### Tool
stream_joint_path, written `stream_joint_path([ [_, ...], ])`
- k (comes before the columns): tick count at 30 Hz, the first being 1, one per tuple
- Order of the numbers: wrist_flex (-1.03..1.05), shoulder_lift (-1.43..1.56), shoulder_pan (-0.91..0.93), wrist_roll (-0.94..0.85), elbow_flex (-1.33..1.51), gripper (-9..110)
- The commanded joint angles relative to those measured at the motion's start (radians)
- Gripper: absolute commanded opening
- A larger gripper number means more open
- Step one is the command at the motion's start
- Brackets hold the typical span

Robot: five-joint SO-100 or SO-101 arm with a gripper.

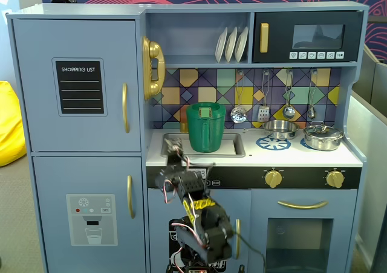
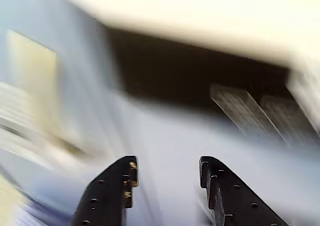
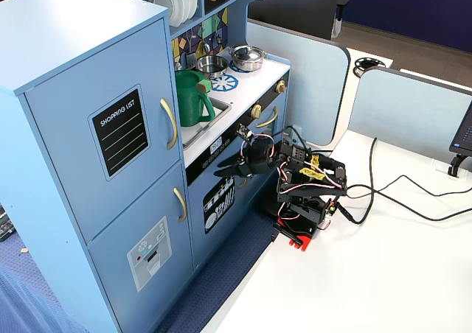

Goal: Open the left cabinet door

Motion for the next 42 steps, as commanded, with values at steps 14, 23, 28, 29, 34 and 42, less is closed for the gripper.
stream_joint_path([
  [14, -0.225, -0.471, -0.225, -0.077, -0.68, 20],
  [23, -0.407, -0.64, -0.17, -0.057, -0.813, 28],
  [28, -0.479, -0.703, -0.173, -0.057, -0.853, 29],
  [29, -0.499, -0.713, -0.176, -0.06, -0.856, 29],
  [34, -0.575, -0.747, -0.259, -0.118, -0.856, 27],
  [42, -0.568, -0.727, -0.454, -0.287, -0.83, 26],
])
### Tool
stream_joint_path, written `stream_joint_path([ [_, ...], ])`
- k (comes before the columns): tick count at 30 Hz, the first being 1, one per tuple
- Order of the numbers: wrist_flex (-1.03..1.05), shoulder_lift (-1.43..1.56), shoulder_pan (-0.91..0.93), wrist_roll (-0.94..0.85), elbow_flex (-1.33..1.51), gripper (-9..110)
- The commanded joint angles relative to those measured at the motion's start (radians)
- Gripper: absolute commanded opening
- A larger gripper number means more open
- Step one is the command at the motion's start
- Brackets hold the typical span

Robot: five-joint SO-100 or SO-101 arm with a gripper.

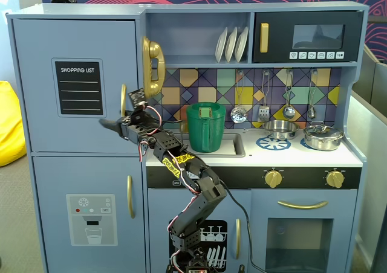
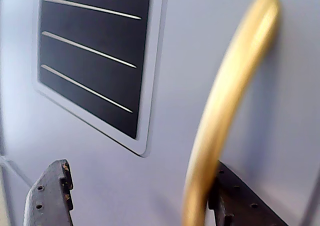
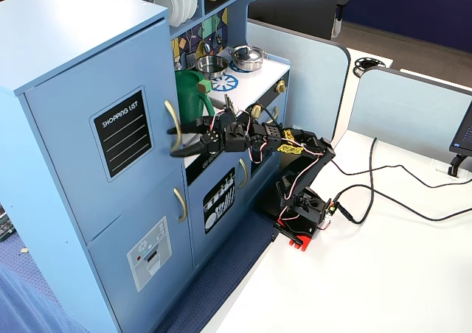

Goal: Open the left cabinet door

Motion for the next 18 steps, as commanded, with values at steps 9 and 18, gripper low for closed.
stream_joint_path([
  [9, 0.029, 0.129, -0.184, -0.172, 0.008, 23],
  [18, 0.219, 0.431, -0.009, -0.133, 0.166, 23],
])
